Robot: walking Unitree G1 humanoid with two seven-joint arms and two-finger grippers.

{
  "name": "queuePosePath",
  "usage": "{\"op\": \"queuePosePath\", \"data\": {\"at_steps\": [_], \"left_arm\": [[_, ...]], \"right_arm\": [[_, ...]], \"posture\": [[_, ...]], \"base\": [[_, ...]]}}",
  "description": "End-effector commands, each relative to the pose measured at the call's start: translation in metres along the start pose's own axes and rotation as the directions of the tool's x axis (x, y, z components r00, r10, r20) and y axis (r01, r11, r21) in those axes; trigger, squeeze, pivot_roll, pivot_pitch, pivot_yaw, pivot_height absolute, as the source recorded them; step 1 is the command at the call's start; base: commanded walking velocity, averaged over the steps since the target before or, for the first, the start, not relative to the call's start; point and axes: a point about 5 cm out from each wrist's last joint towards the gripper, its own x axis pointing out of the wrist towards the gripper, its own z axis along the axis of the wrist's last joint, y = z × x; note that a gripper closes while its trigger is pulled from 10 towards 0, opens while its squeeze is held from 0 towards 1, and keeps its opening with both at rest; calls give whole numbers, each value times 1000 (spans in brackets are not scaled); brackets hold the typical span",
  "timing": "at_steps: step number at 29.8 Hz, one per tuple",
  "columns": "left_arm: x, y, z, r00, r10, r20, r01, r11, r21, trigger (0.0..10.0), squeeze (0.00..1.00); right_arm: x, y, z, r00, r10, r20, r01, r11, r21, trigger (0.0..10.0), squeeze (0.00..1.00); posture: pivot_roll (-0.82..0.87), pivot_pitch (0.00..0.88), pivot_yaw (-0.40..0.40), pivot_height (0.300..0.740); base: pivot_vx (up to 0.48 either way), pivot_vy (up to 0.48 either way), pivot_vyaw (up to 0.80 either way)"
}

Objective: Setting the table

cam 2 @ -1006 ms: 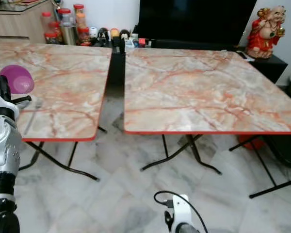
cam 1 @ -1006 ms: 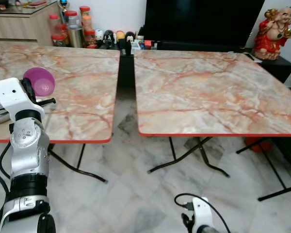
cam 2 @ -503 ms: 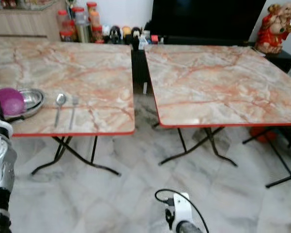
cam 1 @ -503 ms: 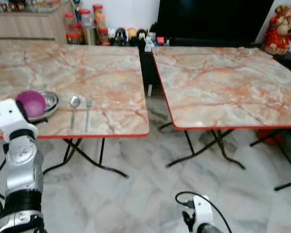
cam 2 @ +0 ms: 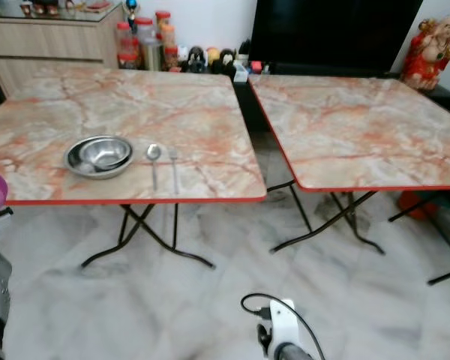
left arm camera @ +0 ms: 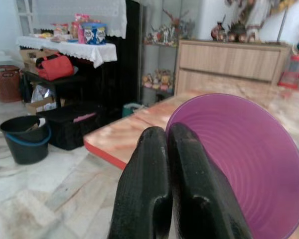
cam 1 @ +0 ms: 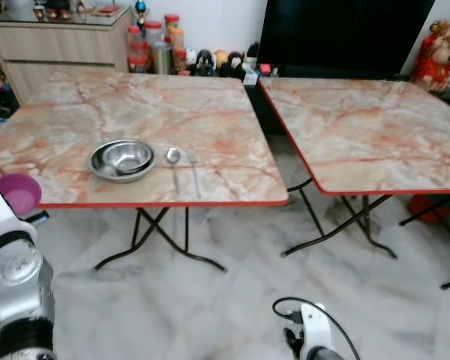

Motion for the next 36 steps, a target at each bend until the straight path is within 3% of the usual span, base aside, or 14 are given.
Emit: {"op": "queuePosePath", "data": {"at_steps": [1, 12, 16, 19, 20, 21, 26, 27, 28, 29, 31, 34, 36], "left_arm": [[5, -5, 10, 999, -13, 35, 14, 1000, -15, 10000, 0], [8, -22, 17, 997, -47, 54, 49, 998, -40, 10000, 0], [8, -28, 20, 995, -74, 63, 77, 996, -46, 10000, 0], [5, -41, 21, 986, -158, 57, 163, 983, -89, 10000, 0], [3, -53, 20, 968, -250, 31, 251, 953, -170, 10000, 0], [2, -57, 20, 961, -277, 24, 276, 942, -188, 10000, 0], [0, -63, 19, 947, -322, 18, 318, 925, -208, 10000, 0], [-6, -74, 23, 915, -401, 41, 400, 890, -221, 10000, 0], [-15, -91, 29, 855, -512, 77, 514, 822, -243, 10000, 0], [-18, -98, 32, 826, -556, 92, 560, 792, -244, 10000, 0], [-18, -99, 33, 818, -567, 97, 572, 783, -245, 10000, 0], [-24, -110, 39, 744, -656, 123, 665, 710, -233, 10000, 0], [-25, -114, 40, 727, -676, 120, 684, 701, -202, 10000, 0]], "right_arm": [[2, 3, 8, 1000, 5, 29, -5, 1000, 3, 10000, 0], [1, 3, 8, 999, 3, 34, -3, 1000, 6, 10000, 0], [2, 3, 8, 999, 5, 34, -5, 1000, 2, 10000, 0], [2, 4, 9, 999, 6, 38, -6, 1000, 0, 10000, 0], [2, 5, 11, 999, 7, 40, -7, 1000, -3, 10000, 0], [2, 5, 11, 999, 8, 41, -8, 1000, -3, 10000, 0], [2, 4, 11, 999, 8, 42, -8, 1000, -3, 10000, 0], [2, 5, 12, 999, 9, 43, -9, 1000, -3, 10000, 0], [2, 5, 12, 999, 10, 45, -10, 1000, -2, 10000, 0], [2, 5, 13, 999, 11, 47, -11, 1000, 0, 10000, 0], [2, 5, 13, 999, 11, 47, -11, 1000, 1, 10000, 0], [2, 6, 13, 999, 16, 49, -16, 1000, 2, 10000, 0], [2, 6, 13, 999, 18, 50, -18, 1000, 1, 10000, 0]], "posture": [[36, 0, -79, 740], [32, 0, -76, 740], [37, 0, -77, 740], [39, 0, -79, 740], [42, 0, -79, 740], [42, 0, -79, 740], [43, 0, -79, 740], [41, 0, -78, 740], [41, 0, -78, 740], [39, 0, -78, 740], [39, 0, -78, 740], [42, 0, -80, 740], [42, 0, -79, 740]], "base": [[0, 431, 0], [0, 422, 0], [0, 0, 0], [0, 0, 0], [0, 0, 0], [0, 0, 0], [0, 0, 0], [0, 0, 0], [0, 0, 0], [0, 0, 0], [0, 0, 0], [0, 0, 0], [0, 0, 0]]}}
